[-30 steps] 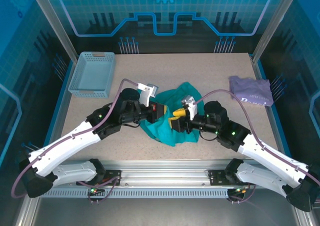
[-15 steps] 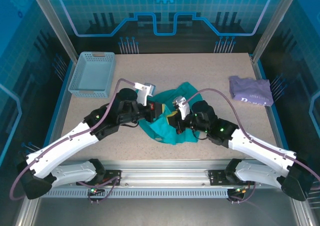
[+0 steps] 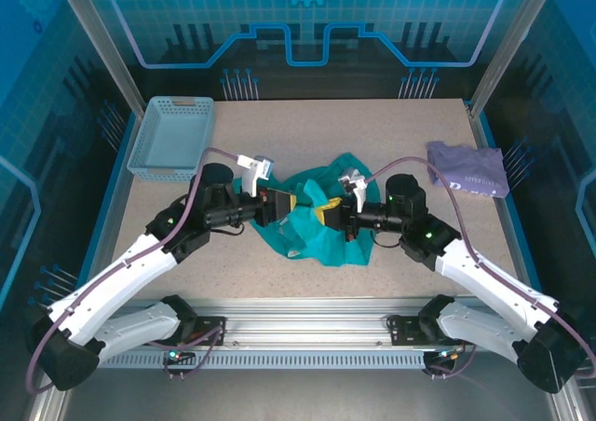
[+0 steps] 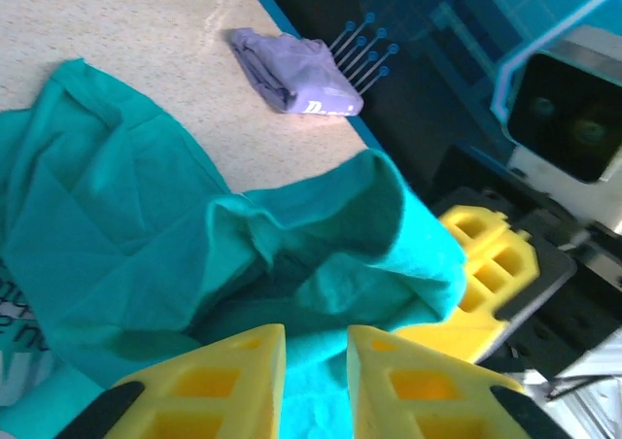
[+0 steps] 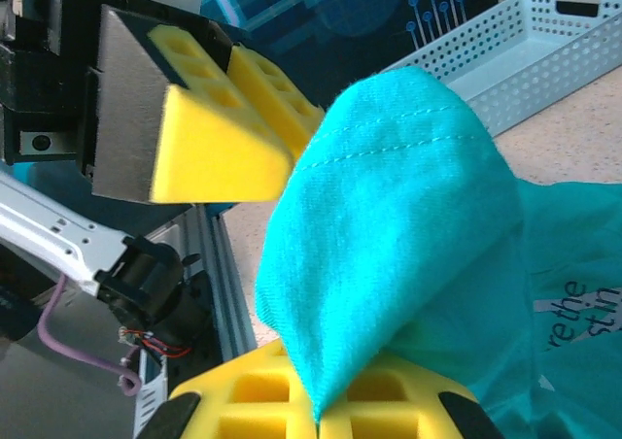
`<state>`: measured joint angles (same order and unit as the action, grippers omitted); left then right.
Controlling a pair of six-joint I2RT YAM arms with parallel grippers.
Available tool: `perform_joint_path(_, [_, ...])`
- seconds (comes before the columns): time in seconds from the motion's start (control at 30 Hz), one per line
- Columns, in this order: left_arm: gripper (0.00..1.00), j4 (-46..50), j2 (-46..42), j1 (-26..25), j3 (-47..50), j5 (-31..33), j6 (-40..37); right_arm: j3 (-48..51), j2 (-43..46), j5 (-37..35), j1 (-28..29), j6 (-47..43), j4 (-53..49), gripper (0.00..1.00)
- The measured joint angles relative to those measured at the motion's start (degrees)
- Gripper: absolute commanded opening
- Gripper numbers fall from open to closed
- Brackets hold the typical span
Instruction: Fold the inside-out t-shirt
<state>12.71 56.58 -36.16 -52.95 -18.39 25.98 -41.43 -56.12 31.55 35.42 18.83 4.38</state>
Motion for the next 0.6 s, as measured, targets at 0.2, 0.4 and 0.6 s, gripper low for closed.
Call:
perform_joint_path(0.2, [0.38,-0.28,-0.24,0.02,0.70,-2.01,-2.38,0.00,-0.11,4.11,-1.38,-1.18,-0.48,0.00])
perform_joint_path(0.4, [0.54,0.81,1.77,1.05,0.70,1.09,-2.45,0.00,-0.02,5.95,-2.12,-2.40,-0.87,0.00])
perform_joint_path(0.6, [0.64,1.99,5.09,1.14,-0.17,2.49,-5.40,0.02,-0.02,6.82,-2.12,-2.47,-0.87,0.00])
